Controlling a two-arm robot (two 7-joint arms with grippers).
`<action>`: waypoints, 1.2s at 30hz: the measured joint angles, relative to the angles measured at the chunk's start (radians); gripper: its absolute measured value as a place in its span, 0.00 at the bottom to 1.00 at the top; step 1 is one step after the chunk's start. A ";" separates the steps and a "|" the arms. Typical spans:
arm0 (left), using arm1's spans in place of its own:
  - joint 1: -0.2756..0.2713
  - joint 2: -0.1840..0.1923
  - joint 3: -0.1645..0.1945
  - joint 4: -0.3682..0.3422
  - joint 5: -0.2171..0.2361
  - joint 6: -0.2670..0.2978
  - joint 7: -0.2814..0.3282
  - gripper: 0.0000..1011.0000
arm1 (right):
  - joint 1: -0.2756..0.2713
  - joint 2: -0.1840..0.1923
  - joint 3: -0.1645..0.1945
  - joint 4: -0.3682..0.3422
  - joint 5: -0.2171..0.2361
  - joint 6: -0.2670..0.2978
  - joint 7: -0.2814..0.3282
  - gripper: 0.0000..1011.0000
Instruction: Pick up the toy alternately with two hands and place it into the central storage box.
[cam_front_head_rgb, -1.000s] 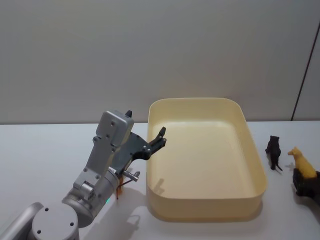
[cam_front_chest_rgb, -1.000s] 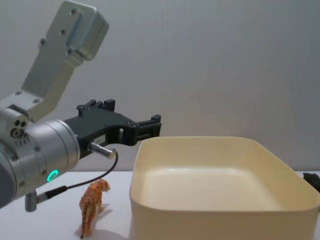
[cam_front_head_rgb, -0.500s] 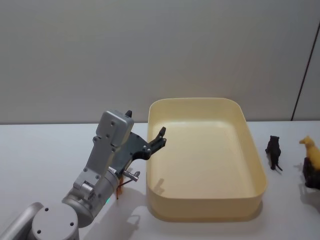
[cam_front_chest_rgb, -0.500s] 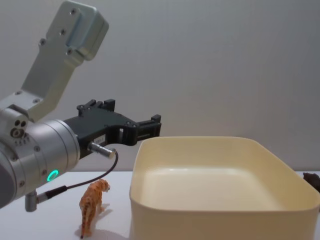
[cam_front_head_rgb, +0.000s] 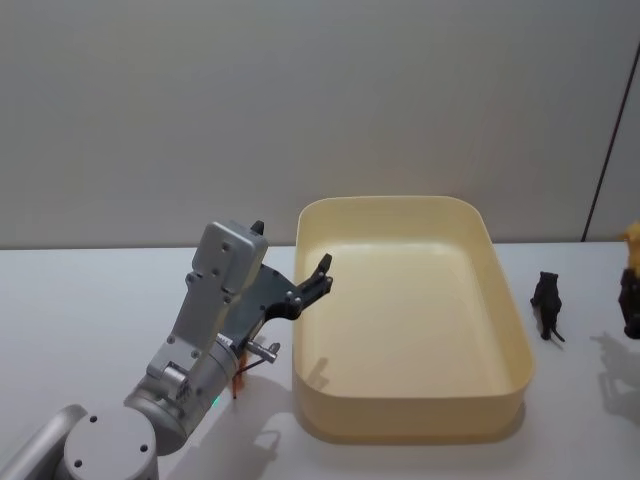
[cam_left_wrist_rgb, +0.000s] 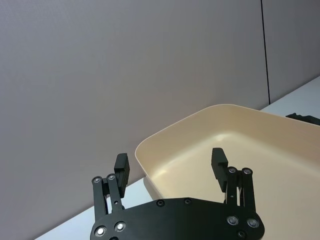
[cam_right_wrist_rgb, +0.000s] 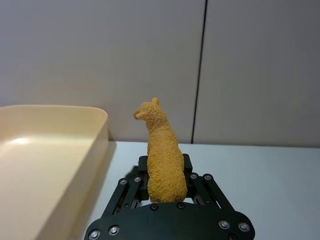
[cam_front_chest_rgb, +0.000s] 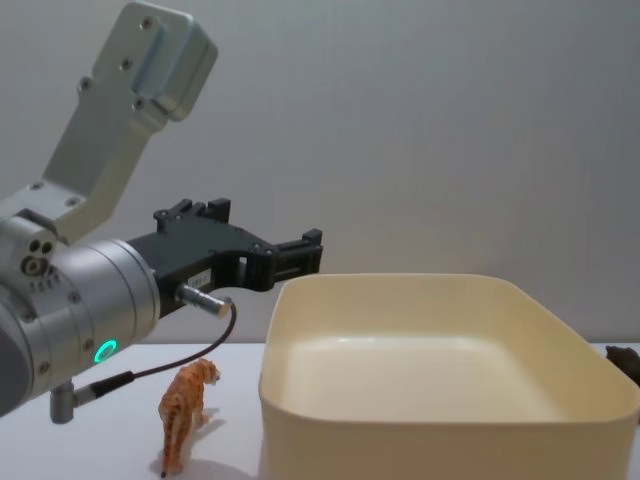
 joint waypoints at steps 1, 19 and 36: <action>0.000 0.000 0.000 0.000 0.000 0.000 0.000 0.99 | 0.001 0.000 0.000 -0.010 0.004 0.000 0.012 0.33; 0.000 0.000 0.000 0.000 0.000 0.000 0.000 0.99 | 0.146 -0.110 -0.077 0.030 -0.029 0.130 0.167 0.33; 0.000 0.000 0.000 0.000 0.000 0.000 0.000 0.99 | 0.287 -0.222 -0.144 0.168 -0.089 0.206 0.237 0.72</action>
